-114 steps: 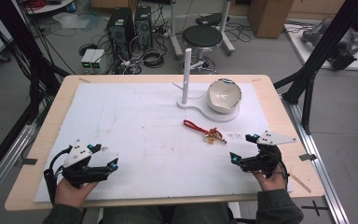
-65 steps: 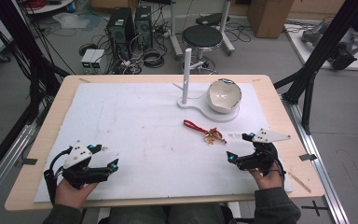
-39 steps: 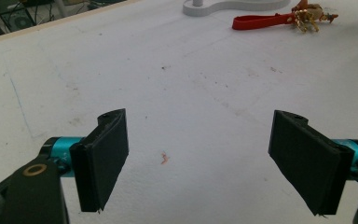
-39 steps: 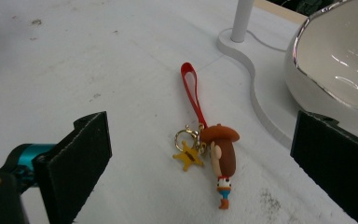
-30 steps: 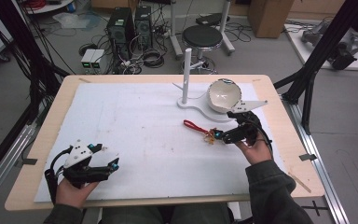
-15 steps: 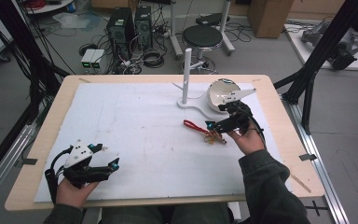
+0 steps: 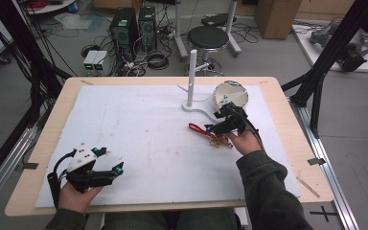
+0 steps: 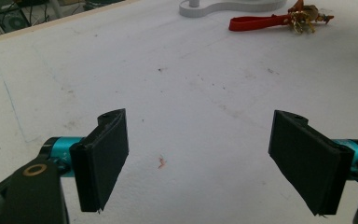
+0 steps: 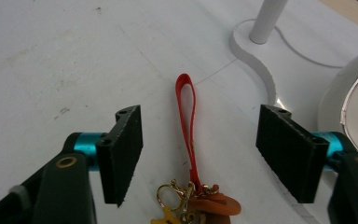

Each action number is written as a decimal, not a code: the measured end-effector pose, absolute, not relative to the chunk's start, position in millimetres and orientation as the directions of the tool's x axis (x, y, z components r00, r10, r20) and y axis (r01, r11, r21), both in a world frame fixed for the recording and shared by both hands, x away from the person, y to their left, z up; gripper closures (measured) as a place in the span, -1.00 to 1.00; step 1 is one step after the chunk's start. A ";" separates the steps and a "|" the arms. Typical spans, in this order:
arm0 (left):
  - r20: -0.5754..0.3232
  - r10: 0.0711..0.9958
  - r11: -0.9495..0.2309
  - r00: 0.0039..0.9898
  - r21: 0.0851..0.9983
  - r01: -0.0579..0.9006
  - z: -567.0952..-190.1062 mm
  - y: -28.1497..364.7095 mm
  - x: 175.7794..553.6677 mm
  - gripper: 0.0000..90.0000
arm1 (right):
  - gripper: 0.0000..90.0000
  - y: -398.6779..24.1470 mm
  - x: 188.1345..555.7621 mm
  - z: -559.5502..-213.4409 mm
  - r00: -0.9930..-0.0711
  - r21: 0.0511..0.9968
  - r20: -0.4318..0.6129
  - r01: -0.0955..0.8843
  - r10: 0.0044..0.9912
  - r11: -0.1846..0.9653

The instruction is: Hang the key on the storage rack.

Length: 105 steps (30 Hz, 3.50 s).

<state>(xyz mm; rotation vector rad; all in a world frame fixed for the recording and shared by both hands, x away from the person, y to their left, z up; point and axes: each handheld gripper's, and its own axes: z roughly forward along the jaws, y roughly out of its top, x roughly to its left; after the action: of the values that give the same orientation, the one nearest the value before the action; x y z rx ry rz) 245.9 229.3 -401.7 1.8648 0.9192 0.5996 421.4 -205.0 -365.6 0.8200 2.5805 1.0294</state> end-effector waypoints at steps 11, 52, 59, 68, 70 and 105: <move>0.019 0.800 -0.277 0.599 0.898 0.342 -401.8 229.3 246.0 -0.55 | 0.05 -196.1 433.1 -387.2 -0.817 0.628 0.025 0.461 0.576 0.627; 0.019 0.800 -0.277 0.600 0.898 0.341 -401.9 229.3 246.1 -0.55 | 0.64 -183.0 444.4 -418.9 -0.825 0.503 0.000 0.489 0.566 0.712; 0.019 0.800 -0.277 0.600 0.898 0.341 -401.7 229.3 246.1 -0.55 | 0.77 -182.4 445.2 -419.7 -0.830 0.506 0.012 0.486 0.558 0.712; 0.022 0.797 -0.281 0.603 0.898 0.340 -401.5 228.3 245.7 -0.55 | 0.84 -182.1 445.3 -419.9 -0.832 0.504 0.014 0.486 0.555 0.714; 0.021 0.797 -0.279 0.603 0.899 0.338 -401.6 228.0 245.7 -0.55 | 0.89 -180.7 444.7 -420.0 -0.835 0.503 0.007 0.479 0.551 0.720; 0.025 0.799 -0.280 0.601 0.899 0.336 -401.1 229.1 245.4 -0.55 | 0.91 -198.0 432.7 -392.0 -0.843 0.649 0.063 0.442 0.535 0.619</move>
<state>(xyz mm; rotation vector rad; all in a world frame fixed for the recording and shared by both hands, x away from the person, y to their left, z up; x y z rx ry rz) 245.4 229.1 -401.1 1.8655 0.9136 0.6039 432.7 -198.0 -392.0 0.8198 2.7023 1.0275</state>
